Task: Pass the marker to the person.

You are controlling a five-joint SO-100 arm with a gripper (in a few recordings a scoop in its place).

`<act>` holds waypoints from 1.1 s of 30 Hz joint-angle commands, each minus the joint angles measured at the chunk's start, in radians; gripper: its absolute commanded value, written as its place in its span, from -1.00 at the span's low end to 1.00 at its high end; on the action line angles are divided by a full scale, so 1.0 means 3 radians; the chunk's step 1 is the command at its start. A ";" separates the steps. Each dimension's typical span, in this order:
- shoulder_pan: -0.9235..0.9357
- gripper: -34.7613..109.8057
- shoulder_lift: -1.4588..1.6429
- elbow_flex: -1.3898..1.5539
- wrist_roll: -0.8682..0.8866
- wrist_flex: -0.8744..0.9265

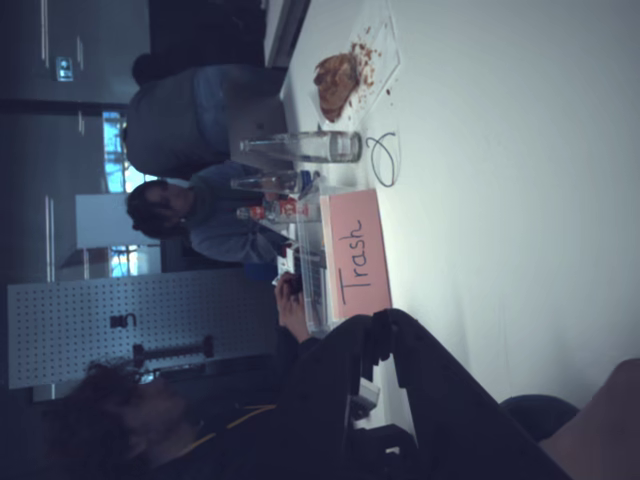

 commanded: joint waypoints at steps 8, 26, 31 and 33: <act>0.0322 -0.59 0.0174 -0.0159 0.0189 0.0353; 0.0757 -0.59 0.0537 0.0220 0.0118 0.0608; 0.0747 -0.59 0.0537 0.0225 0.0123 0.0562; 0.0747 -0.59 0.0537 0.0225 0.0123 0.0547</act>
